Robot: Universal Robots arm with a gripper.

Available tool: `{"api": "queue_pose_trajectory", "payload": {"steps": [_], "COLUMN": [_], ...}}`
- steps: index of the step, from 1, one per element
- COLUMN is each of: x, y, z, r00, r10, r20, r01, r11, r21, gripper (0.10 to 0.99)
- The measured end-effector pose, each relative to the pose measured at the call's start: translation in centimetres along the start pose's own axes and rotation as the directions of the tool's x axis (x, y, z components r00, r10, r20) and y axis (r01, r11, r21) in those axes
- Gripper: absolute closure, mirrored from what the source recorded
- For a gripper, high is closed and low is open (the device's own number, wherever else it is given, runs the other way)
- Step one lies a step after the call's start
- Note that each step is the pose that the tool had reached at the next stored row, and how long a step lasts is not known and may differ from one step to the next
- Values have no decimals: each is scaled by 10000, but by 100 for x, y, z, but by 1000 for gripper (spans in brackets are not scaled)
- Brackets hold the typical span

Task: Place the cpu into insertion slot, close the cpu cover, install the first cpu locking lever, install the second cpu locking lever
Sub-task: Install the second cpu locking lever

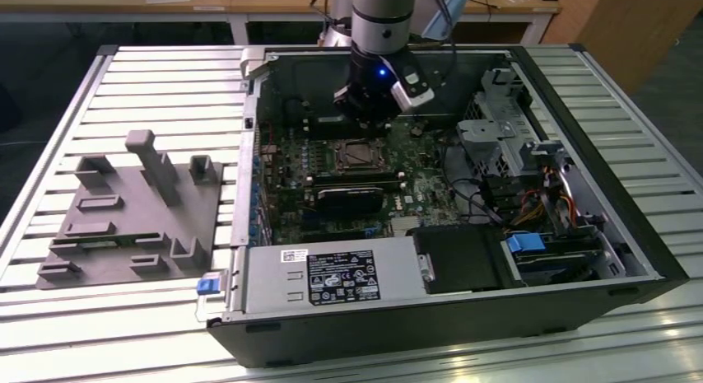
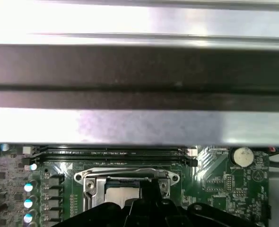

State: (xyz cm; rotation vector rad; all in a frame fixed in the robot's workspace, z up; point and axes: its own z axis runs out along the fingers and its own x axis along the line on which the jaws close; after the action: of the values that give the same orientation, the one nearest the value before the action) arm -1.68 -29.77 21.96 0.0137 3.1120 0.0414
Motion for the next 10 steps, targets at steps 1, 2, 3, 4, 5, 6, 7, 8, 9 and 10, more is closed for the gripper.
{"api": "queue_pose_trajectory", "payload": {"steps": [1,2,3,4,5,6,7,8,9,10], "x": [-1,-2,-4,-5,-6,-7,-7,-7,-7,-7], "y": [1,3,4,4,5,5,-2,-15,-37,-63], "z": [-38,-82,-123,-166,-204,-226,-230,-230,-231,-232], "r00": [10000,10000,10000,10000,10000,10000,10000,10000,10000,10000], "r10": [0,0,0,0,0,-2,-3,-2,0,1], "r20": [0,0,0,0,0,-1,-2,-5,-10,-14], "r01": [0,0,0,0,0,2,3,2,0,-1], "r11": [10000,10000,10000,10000,10000,10000,10000,10000,10000,10000], "r21": [0,0,-1,1,1,1,-1,-2,-8,-16], "gripper": [980,980,980,980,980,980,980,980,980,980]}}
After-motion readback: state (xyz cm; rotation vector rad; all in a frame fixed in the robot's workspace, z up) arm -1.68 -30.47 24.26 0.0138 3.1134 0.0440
